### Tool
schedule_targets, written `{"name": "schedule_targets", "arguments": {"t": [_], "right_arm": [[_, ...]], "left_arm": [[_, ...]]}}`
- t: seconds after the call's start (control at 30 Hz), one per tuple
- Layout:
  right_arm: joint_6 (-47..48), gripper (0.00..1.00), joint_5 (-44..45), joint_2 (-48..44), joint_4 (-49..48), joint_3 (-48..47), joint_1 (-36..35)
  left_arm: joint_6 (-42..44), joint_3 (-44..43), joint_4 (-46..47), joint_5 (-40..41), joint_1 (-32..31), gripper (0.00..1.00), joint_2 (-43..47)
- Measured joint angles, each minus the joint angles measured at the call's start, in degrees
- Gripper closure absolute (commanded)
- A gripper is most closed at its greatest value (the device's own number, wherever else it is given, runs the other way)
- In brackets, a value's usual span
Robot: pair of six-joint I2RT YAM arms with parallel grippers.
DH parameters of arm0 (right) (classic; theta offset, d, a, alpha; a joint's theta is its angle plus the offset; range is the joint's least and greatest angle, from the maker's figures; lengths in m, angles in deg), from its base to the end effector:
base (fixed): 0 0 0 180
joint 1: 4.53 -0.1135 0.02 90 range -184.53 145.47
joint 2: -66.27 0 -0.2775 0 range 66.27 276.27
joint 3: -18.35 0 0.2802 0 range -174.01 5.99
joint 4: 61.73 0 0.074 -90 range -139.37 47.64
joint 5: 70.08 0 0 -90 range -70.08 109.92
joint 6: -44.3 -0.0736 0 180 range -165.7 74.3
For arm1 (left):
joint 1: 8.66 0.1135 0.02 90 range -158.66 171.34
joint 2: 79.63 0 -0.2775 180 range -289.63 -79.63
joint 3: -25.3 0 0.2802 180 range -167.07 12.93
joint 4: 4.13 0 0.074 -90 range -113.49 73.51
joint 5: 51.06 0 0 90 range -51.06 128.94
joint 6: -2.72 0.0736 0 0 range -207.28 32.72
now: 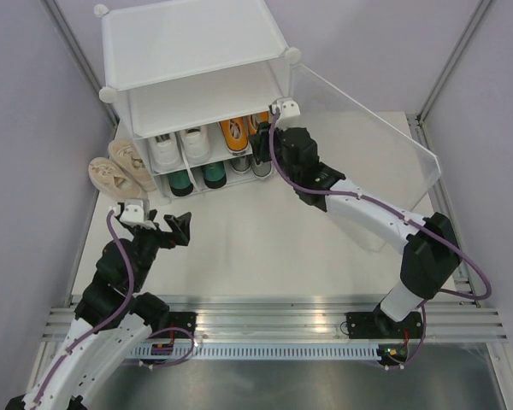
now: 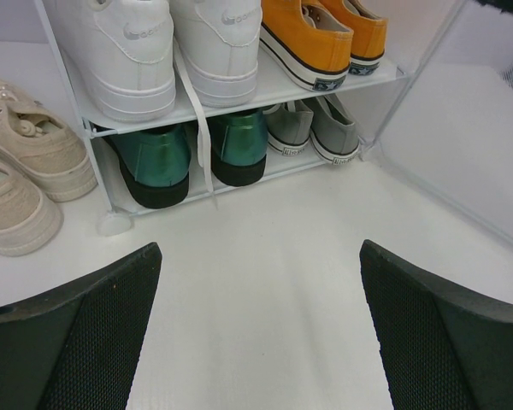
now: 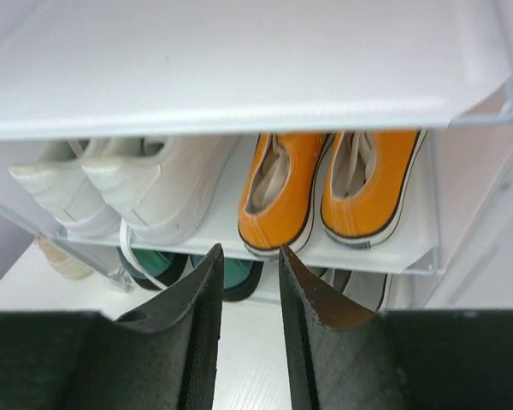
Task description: Place and organize the shoes in the shoe cabinet
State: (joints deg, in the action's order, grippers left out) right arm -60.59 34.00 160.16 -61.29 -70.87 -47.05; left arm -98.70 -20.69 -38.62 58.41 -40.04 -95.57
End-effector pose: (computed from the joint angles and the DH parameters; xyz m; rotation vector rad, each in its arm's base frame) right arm 0.3533 0.2997 0.3546 -0.2165 1.6733 0.5549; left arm 0.1312 -0.0513 0.3189 0.0277 1.6516 -0.2902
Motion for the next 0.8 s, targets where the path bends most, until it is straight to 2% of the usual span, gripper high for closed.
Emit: {"name": "schedule_targets", "arguments": {"t": [0.27,0.5,0.67,0.8], "right_arm": [[2.1,0.64,2.9,1.1,-0.2,-11.5,0.9],[2.0,0.64,2.5,11.1,0.8,-23.5,4.2],[1.3,0.63,1.8,17.0,2.7,-24.3,5.9],[1.0,0.61,0.9,17.7,1.2,-24.7,5.9]], "left_arm": [[0.0,0.0,0.0,0.0,0.0,0.0,0.4],[0.0,0.0,0.0,0.0,0.0,0.0,0.4],[0.0,0.0,0.0,0.1,0.0,0.0,0.6],[0.0,0.0,0.0,0.1,0.0,0.0,0.6]]}}
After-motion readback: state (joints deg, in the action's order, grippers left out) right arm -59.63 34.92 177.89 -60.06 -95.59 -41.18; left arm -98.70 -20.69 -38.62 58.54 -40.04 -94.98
